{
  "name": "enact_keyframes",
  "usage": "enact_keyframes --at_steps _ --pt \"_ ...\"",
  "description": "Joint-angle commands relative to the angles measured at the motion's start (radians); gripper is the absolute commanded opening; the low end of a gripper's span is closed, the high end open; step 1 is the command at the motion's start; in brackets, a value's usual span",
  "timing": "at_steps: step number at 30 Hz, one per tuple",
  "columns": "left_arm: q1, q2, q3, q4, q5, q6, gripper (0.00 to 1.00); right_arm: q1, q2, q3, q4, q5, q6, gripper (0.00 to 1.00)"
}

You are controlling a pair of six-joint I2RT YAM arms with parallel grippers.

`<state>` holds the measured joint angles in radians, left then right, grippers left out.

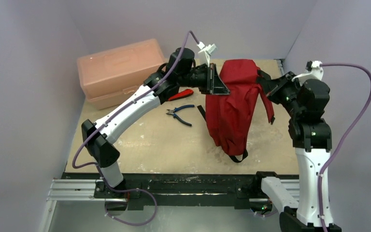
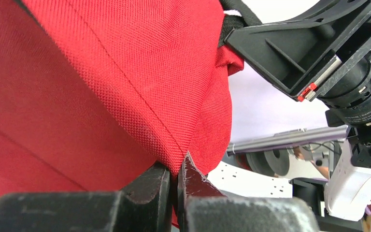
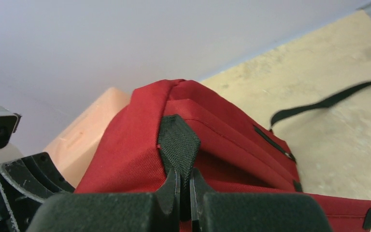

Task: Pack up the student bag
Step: Adjust the student bag at the center of the board.

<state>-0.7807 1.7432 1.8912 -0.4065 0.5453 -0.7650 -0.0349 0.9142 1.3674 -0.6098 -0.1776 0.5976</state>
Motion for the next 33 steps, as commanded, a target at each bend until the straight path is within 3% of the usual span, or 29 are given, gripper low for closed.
enact_keyframes --at_steps 1,2,6,11,14,17,22,27,33 --pt "-0.025 -0.013 -0.086 0.139 0.093 -0.034 0.0 -0.014 -0.083 -0.099 -0.038 0.29 -0.085 0.0" --pt "-0.031 0.005 -0.082 0.128 0.117 -0.033 0.04 -0.013 -0.102 -0.124 -0.047 0.303 -0.091 0.01" --pt "-0.03 -0.013 -0.035 0.034 0.088 0.035 0.4 -0.014 -0.118 -0.153 -0.107 0.4 -0.118 0.02" --pt "0.018 -0.111 -0.045 -0.037 0.062 0.101 0.67 -0.014 -0.085 -0.096 -0.12 0.456 -0.146 0.03" --pt "0.069 -0.195 -0.177 0.006 0.022 0.075 0.71 -0.014 -0.044 -0.044 -0.125 0.44 -0.15 0.04" --pt "0.107 -0.24 -0.343 0.11 -0.011 0.006 0.72 -0.013 -0.003 0.019 -0.101 0.323 -0.162 0.07" --pt "0.099 -0.138 -0.505 0.31 0.0 -0.091 0.64 -0.014 0.046 0.162 -0.112 0.209 -0.18 0.19" --pt "-0.01 0.107 -0.323 0.338 0.055 -0.07 0.58 -0.014 0.044 0.168 -0.124 0.098 -0.169 0.24" --pt "-0.055 0.317 -0.116 0.3 0.045 -0.071 0.56 -0.014 -0.005 0.039 -0.112 0.122 -0.157 0.27"
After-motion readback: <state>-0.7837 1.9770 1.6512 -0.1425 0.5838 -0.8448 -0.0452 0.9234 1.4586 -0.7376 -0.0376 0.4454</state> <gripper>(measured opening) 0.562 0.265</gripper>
